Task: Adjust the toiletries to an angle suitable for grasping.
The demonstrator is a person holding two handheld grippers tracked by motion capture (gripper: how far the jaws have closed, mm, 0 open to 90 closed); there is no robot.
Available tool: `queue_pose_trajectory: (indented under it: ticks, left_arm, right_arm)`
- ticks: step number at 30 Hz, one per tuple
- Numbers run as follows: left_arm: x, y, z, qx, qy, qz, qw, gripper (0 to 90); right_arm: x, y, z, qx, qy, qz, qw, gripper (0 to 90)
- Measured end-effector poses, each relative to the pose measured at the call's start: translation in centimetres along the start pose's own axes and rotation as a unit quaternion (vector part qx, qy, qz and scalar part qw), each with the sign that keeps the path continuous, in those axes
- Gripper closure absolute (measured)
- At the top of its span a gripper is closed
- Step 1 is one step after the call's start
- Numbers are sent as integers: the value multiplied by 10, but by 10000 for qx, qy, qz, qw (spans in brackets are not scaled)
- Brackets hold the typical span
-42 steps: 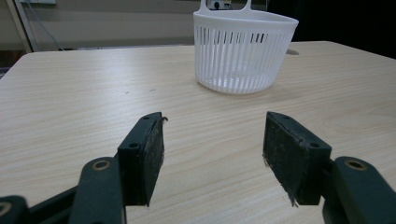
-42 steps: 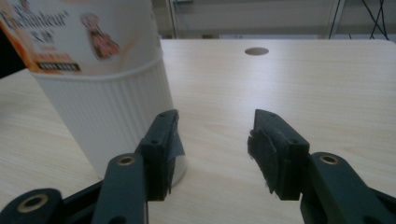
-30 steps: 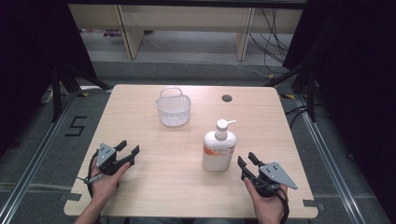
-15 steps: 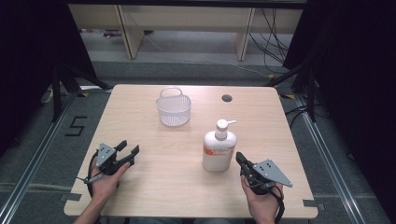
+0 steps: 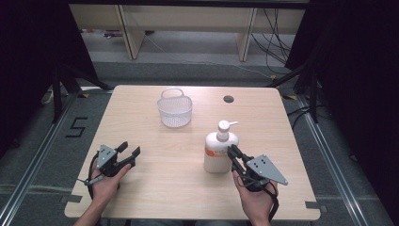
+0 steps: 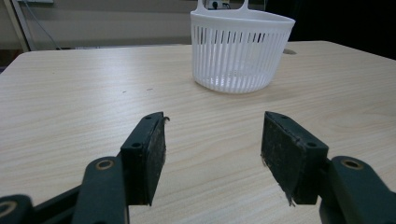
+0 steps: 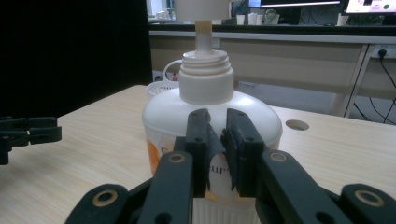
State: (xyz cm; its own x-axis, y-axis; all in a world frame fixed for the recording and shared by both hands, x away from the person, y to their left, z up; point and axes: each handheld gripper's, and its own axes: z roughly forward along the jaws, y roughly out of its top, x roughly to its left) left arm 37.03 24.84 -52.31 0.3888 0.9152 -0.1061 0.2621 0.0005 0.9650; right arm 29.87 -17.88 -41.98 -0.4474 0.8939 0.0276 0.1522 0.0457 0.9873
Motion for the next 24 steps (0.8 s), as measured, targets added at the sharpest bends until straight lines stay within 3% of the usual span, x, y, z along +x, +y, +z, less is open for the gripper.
queue_pose_trajectory:
  ticks: [1, 3, 4, 7, 9, 10, 11, 12, 13, 14, 15, 16, 17, 19, 21, 22, 23, 24]
  left_arm:
    - [-1, 0, 0, -15, -11, 13, 10000, 396]
    - [-4, 0, 0, 4, -59, -1, 10000, 402]
    - [-7, 2, -1, -21, -110, 8, 9999, 408]
    - [-15, 8, -3, -182, -248, 34, 9995, 445]
    - [-35, 22, -10, -291, -502, 174, 9982, 493]
    - [-35, 22, -10, -291, -502, 174, 9982, 518]
    - [-50, 29, -14, -432, -701, 285, 9962, 541]
    - [-59, 33, -18, -418, -783, 315, 9956, 555]
    - [-59, 33, -18, -418, -783, 315, 9956, 581]
    - [-76, 40, -22, -465, -1014, 308, 9933, 601]
    - [-76, 40, -22, -465, -1014, 308, 9933, 615]
    - [-95, 48, -26, -457, -1203, 330, 9911, 624]
    - [-103, 52, -28, -420, -1290, 387, 9900, 626]
    - [-118, 58, -30, -449, -1436, 470, 9875, 626]
    - [-137, 65, -30, -529, -1634, 525, 9837, 623]
    - [-137, 65, -30, -529, -1634, 525, 9837, 619]
    - [-146, 69, -29, -581, -1724, 524, 9819, 619]
    - [-161, 75, -26, -600, -1846, 609, 9791, 619]
  right_arm:
    - [2, 0, 0, 13, 60, 130, 9999, 793]
    - [-1, 2, -1, -42, -10, -2, 10000, 788]
    - [0, 2, -1, -45, 40, 122, 9999, 786]
    - [-2, 3, -3, -41, -30, 139, 9999, 782]
    - [-5, 4, -3, -86, -102, 128, 9998, 773]
    - [-7, 5, -3, -71, -108, 91, 9999, 768]
    - [-8, 5, -4, -30, -167, 101, 9998, 761]
    - [-8, 5, -4, -106, -196, 179, 9996, 750]
    - [-8, 5, -4, -106, -196, 179, 9996, 750]
    - [-11, 6, -4, -175, -208, 224, 9994, 734]
    - [-13, 6, -5, -186, -313, 139, 9992, 724]
    - [-14, 6, -5, -145, -274, 283, 9991, 713]
    - [-17, 6, -4, -195, -349, 223, 9990, 704]
    - [-21, 4, -4, -146, -442, 387, 9982, 692]
    - [-29, 2, -3, -150, -569, 320, 9978, 679]
    - [-29, 2, -3, -150, -569, 320, 9978, 679]
    - [-30, 0, -3, -102, -607, 529, 9967, 676]
    - [-36, -3, -2, -132, -684, 498, 9963, 670]
